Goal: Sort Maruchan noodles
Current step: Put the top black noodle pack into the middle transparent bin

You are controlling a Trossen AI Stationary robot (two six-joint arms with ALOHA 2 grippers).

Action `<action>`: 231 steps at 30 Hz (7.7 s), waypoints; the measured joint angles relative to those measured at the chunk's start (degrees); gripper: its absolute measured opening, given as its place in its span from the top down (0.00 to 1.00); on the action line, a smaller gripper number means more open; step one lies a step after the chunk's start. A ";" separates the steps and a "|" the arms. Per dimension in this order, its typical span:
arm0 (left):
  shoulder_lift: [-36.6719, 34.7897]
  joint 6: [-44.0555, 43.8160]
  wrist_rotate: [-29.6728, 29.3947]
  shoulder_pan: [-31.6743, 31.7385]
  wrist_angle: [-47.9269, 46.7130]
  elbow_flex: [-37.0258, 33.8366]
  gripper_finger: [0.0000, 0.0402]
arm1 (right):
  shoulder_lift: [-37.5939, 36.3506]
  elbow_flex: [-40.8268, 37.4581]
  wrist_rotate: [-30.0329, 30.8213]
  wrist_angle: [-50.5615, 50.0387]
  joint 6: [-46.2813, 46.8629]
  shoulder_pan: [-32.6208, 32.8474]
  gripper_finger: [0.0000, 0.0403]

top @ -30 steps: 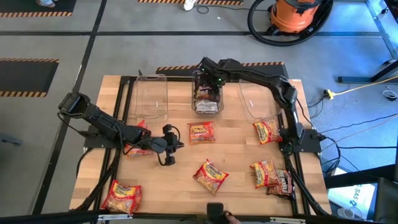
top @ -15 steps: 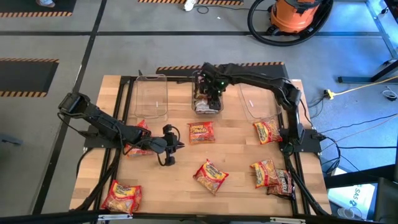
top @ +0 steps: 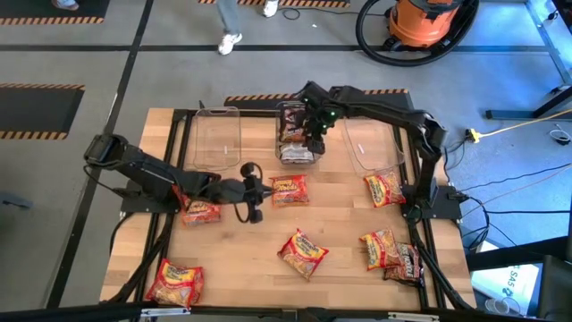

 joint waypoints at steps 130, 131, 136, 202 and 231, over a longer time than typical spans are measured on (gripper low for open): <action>0.33 11.13 19.48 11.78 -8.33 -2.14 0.93 | 13.52 -7.66 11.89 13.14 35.88 3.97 0.93; 0.33 11.12 19.48 11.78 -8.33 -2.14 0.93 | 13.49 -7.66 11.92 13.12 35.51 3.97 0.96; 0.33 11.12 19.48 11.78 -8.31 -2.14 0.93 | 13.03 -7.67 12.36 12.92 33.87 4.03 0.97; 17.58 23.14 -10.84 -10.22 -8.93 18.38 0.36 | -12.76 -27.09 4.56 27.51 44.11 31.32 1.00; 17.99 -7.15 -10.33 -12.84 -14.59 14.32 0.91 | -20.75 -31.30 24.48 22.30 31.89 36.60 0.41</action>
